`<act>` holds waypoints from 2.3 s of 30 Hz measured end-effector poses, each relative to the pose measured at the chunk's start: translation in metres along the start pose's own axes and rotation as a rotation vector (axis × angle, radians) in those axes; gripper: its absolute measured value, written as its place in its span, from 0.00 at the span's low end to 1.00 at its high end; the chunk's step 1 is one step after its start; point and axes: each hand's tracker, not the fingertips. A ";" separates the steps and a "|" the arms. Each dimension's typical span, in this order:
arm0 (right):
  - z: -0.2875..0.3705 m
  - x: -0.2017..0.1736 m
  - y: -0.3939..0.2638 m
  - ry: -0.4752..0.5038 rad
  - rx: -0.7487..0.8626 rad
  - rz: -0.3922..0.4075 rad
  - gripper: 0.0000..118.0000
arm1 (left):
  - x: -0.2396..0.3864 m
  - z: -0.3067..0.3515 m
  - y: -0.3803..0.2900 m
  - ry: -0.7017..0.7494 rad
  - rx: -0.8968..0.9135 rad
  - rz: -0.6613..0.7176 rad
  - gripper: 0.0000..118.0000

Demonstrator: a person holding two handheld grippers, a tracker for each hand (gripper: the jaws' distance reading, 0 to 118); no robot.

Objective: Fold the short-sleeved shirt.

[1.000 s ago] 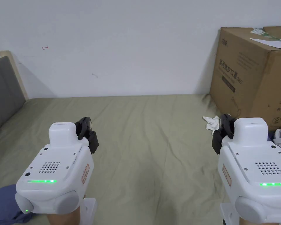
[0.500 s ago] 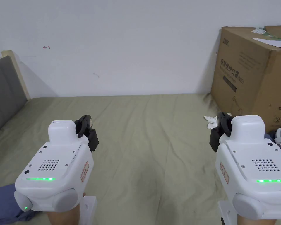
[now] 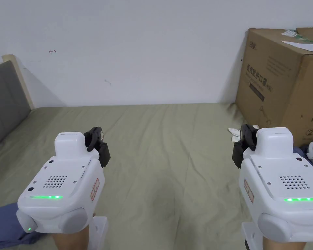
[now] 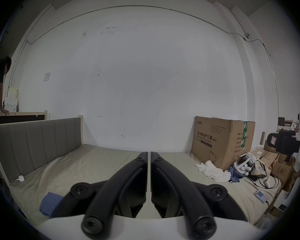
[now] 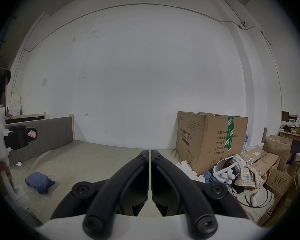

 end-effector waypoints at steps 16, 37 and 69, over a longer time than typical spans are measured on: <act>-0.003 -0.002 0.000 0.003 -0.003 0.003 0.03 | -0.003 -0.001 -0.003 0.008 -0.007 0.002 0.06; -0.007 -0.003 -0.005 -0.019 -0.021 -0.027 1.00 | -0.009 -0.003 -0.006 0.030 0.003 0.027 1.00; -0.009 -0.005 -0.005 -0.023 -0.026 -0.022 1.00 | -0.014 0.000 -0.008 0.063 0.014 0.005 1.00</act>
